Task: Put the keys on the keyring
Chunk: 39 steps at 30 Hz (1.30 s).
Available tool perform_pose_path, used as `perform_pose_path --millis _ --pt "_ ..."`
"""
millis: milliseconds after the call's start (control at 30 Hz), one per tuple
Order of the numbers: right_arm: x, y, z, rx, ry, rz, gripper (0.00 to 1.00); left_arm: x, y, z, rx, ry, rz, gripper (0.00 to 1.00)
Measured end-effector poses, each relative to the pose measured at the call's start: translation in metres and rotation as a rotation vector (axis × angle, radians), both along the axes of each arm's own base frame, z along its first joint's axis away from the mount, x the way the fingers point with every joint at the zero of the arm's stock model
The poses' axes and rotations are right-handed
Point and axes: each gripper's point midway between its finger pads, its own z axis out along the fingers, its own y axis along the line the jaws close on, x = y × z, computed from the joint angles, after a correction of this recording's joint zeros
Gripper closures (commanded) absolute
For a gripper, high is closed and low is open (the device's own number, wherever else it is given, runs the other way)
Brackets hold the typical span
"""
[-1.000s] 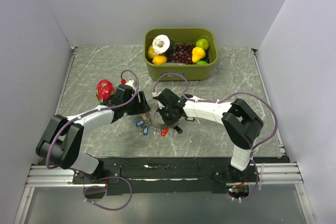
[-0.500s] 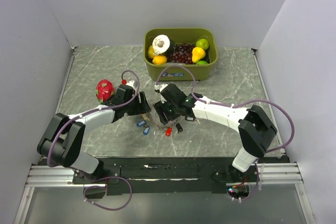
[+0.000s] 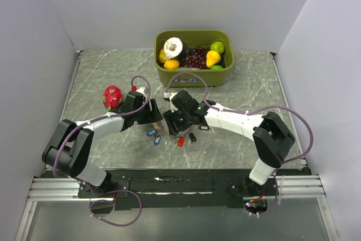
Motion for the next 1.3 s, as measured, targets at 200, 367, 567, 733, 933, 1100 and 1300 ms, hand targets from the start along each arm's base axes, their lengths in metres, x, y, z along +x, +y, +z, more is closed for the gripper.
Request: perform_pose_path --millis 200,367,567,733,933,1100,1300 --pt "-0.001 0.004 -0.011 -0.012 0.029 0.005 0.42 0.005 0.0 0.004 -0.045 -0.01 -0.002 0.31" --pt "-0.001 0.005 -0.013 -0.01 0.041 0.002 0.45 0.004 -0.003 -0.009 -0.052 0.023 -0.014 0.34" --pt "0.0 0.008 -0.015 -0.009 0.047 -0.007 0.46 0.013 -0.018 -0.014 -0.108 0.031 -0.045 0.41" --pt "0.0 0.008 -0.014 -0.007 0.048 -0.009 0.47 0.015 -0.026 -0.016 -0.142 0.039 -0.069 0.5" --pt "-0.004 0.015 -0.018 0.006 0.082 0.009 0.47 0.013 -0.032 -0.02 -0.177 0.063 -0.088 0.65" --pt "-0.009 0.02 -0.028 -0.008 0.118 0.017 0.48 0.009 -0.033 -0.024 -0.185 0.074 -0.095 0.71" --pt "-0.01 0.028 -0.032 -0.028 0.126 0.02 0.51 0.008 -0.033 -0.024 -0.187 0.077 -0.094 0.72"
